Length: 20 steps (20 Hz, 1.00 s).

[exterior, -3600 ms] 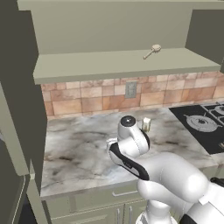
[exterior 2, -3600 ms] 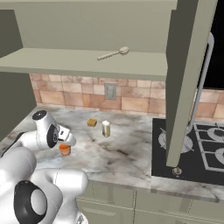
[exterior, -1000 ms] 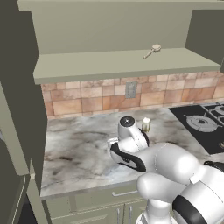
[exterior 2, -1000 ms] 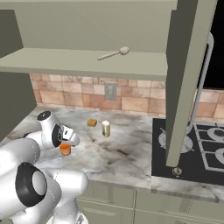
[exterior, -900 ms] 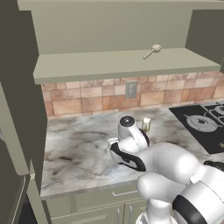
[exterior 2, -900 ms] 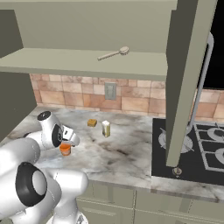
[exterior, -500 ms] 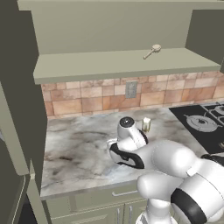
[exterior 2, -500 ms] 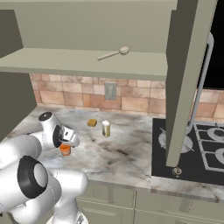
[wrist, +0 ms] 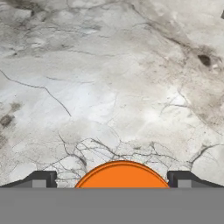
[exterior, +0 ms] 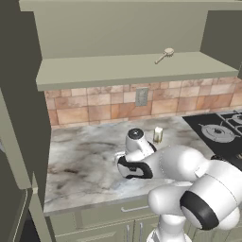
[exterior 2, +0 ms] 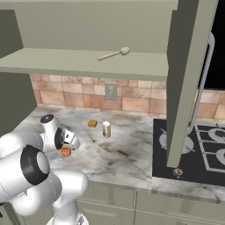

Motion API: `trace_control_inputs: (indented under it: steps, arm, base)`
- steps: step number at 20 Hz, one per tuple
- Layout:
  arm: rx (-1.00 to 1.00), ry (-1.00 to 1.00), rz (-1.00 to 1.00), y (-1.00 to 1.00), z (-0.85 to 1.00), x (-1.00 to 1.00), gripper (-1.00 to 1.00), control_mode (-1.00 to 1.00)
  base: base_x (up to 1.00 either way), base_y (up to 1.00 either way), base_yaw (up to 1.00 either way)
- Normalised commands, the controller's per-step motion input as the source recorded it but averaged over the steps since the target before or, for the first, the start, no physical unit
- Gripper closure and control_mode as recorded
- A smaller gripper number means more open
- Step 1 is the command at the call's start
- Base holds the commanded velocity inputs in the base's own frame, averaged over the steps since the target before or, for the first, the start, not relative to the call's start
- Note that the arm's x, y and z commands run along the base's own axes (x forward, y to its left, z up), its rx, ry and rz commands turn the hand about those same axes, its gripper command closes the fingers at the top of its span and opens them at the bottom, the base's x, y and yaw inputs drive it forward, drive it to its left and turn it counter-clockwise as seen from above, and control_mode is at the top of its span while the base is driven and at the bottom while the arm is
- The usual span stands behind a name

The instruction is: Pick the jam and jam from the counter and place them in the cabinets closest to them.

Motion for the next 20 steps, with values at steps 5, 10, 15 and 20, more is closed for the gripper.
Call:
trace_control_inputs:
  steps: [5, 10, 15, 20]
  arm:
    - [0.00, 0.00, 0.00, 0.00, -0.19, -0.01, 1.00, -1.00]
    - [0.00, 0.00, 0.00, 0.00, 0.00, 0.00, 1.00, -1.00]
    - [0.00, 0.00, 0.00, 0.00, 0.00, 0.00, 1.00, -1.00]
    - [0.00, 0.00, 0.00, 0.00, 0.10, 0.00, 1.00, -1.00]
  base:
    - [0.00, 0.00, 0.00]
    - [0.00, 0.00, 0.00]
    - [0.00, 0.00, 0.00]
    - [0.00, 0.00, 0.00]
